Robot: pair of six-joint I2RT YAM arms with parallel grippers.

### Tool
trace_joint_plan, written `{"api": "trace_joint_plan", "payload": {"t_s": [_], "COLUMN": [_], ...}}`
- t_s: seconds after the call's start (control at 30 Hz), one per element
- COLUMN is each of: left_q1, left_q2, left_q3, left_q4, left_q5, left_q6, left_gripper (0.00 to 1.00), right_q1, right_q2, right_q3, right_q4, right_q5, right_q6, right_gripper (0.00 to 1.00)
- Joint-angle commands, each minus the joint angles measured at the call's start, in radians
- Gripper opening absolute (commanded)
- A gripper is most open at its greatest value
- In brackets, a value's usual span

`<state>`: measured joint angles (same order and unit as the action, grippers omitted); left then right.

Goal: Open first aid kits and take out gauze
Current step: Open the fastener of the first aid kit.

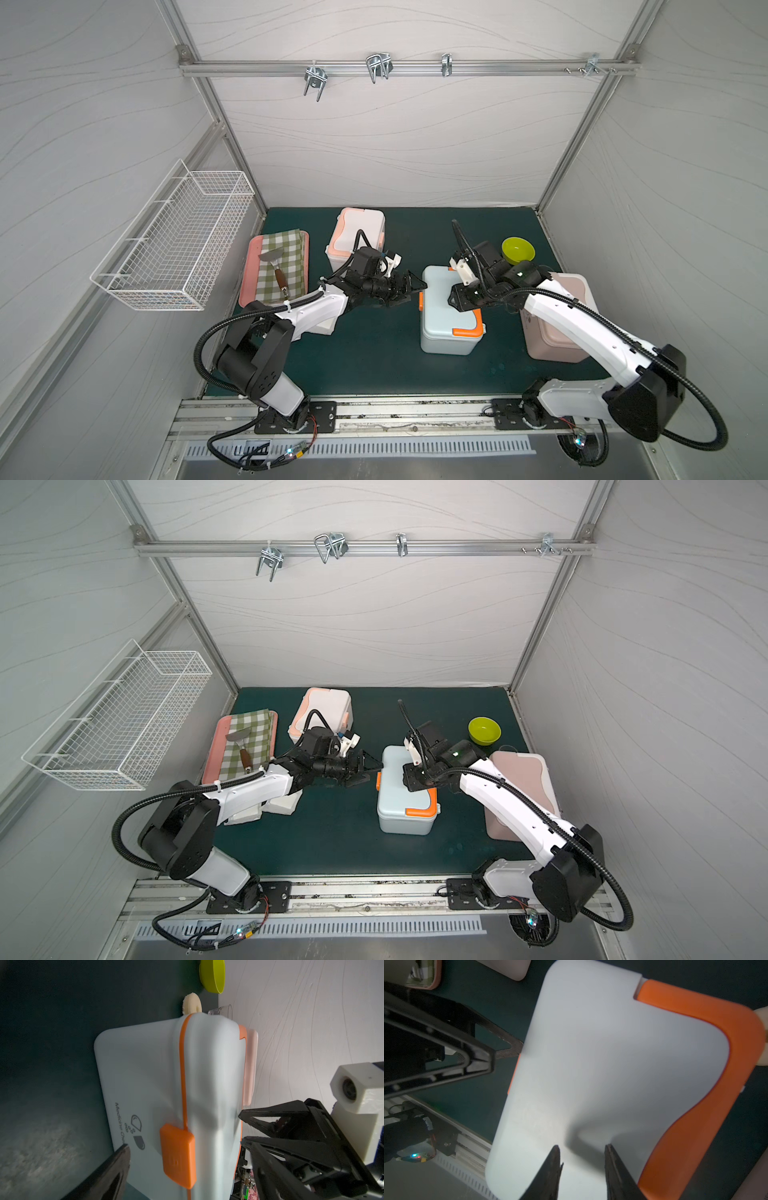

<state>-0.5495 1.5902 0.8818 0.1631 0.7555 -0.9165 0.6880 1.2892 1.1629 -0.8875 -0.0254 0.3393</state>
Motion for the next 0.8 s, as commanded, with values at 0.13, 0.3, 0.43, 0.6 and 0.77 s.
{"api": "trace_joint_plan", "payload": {"t_s": [0.13,0.3,0.43,0.6,0.77], "left_q1": [-0.056,-0.089,-0.098,-0.096,-0.096], "left_q2": [0.077,0.100,0.053,-0.017,-0.038], "left_q3": [-0.017,-0.051,-0.089,-0.115,-0.148], "left_q4": [0.248,0.434,0.492,0.489,0.549], "left_q5": [0.047,0.052,0.038,0.027,0.022], "left_q6": [-0.078,-0.166,-0.194,-0.201,-0.246], "left_gripper": [0.88,0.86,0.84,0.83,0.81], "right_q1": [0.014,0.017,0.017,0.016,0.019], "right_q2": [0.011,0.009,0.009,0.010,0.010], "right_q3": [-0.051,-0.059,-0.070,-0.095,-0.112], "right_q4": [-0.020,-0.013,-0.008,0.009,0.014], "right_q5": [0.001,-0.021,-0.036,-0.054,-0.057], "right_q6": [0.003,0.008,0.008,0.015,0.020], "right_gripper": [0.29,0.30,0.30,0.30,0.30]}}
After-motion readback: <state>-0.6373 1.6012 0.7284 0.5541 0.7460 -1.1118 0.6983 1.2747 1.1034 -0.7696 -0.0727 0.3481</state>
